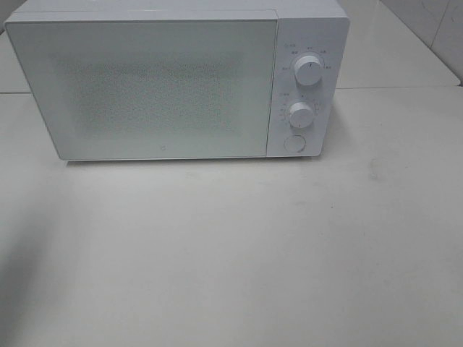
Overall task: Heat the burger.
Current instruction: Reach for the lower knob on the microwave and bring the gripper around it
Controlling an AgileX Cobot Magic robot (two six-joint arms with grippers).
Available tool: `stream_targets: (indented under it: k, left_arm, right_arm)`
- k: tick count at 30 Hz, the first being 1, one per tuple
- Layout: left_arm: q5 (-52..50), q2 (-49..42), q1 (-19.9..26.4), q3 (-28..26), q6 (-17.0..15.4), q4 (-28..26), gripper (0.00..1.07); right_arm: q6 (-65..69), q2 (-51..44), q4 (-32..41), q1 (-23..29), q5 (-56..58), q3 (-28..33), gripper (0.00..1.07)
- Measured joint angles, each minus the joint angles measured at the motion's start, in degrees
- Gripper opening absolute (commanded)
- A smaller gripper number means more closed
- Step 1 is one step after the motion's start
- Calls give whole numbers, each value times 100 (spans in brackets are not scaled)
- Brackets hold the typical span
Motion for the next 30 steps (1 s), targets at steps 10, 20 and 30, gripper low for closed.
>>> stream_targets:
  k: [10, 20, 30]
  left_arm:
    - [567, -1788, 0, 768, 281, 40, 90]
    - [751, -3105, 0, 1306, 327, 40, 90]
    - [751, -4899, 0, 1312, 332, -138, 90]
  right_arm:
    - [0, 0, 0, 0, 0, 0, 75]
    - [0, 0, 0, 0, 0, 0, 75]
    - [0, 0, 0, 0, 0, 0, 75]
